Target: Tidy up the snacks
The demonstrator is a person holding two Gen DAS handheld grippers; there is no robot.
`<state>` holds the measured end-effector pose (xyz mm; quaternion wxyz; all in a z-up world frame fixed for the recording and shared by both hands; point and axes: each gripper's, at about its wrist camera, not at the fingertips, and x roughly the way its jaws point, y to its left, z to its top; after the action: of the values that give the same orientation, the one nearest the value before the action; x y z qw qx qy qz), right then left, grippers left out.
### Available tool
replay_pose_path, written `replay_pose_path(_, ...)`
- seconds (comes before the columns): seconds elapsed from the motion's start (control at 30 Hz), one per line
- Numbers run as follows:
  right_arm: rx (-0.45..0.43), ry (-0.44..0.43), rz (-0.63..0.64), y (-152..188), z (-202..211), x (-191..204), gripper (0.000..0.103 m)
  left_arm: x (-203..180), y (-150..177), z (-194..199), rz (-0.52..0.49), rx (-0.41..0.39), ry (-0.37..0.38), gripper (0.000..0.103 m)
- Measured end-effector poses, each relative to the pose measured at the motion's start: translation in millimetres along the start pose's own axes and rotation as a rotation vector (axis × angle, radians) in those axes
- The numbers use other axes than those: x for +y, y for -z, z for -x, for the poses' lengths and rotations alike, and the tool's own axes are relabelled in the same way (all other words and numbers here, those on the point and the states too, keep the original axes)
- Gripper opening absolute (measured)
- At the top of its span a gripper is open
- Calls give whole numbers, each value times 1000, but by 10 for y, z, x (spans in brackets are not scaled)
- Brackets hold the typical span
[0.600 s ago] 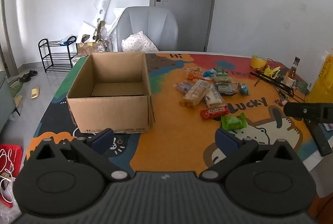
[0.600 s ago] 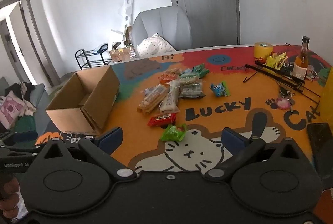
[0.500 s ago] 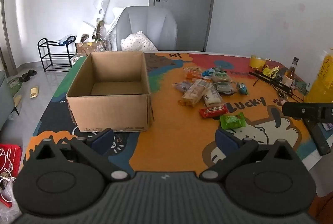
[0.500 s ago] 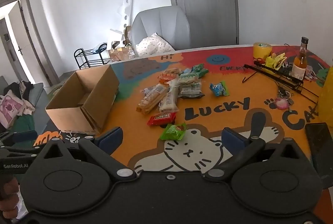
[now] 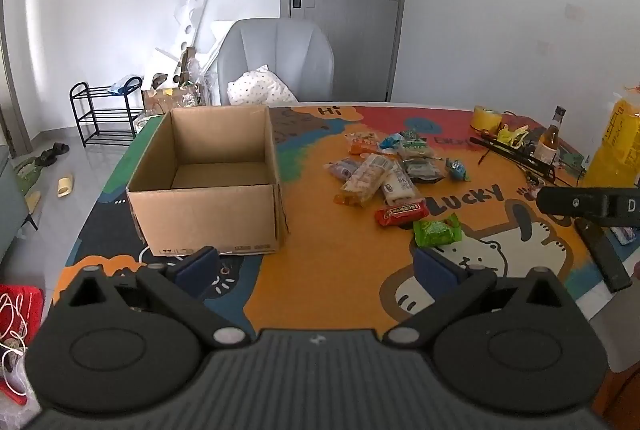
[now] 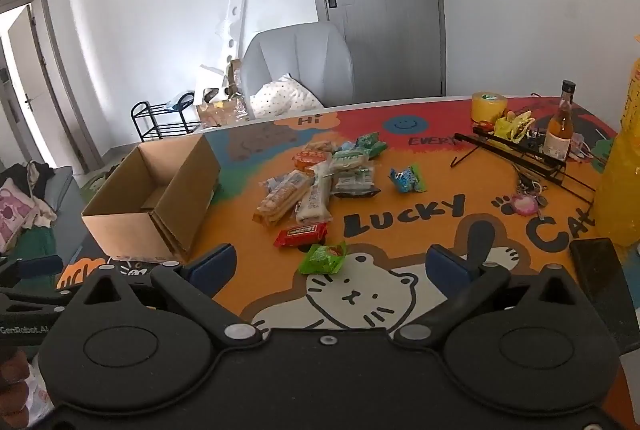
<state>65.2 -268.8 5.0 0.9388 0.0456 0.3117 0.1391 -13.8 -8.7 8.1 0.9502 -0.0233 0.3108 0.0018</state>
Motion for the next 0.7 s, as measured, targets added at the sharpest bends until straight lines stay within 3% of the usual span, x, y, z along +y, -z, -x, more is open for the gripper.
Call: replay_pose_path(0.7,-3,-6,18,13,29,57,103,98,0,54,26,-13,-14,103)
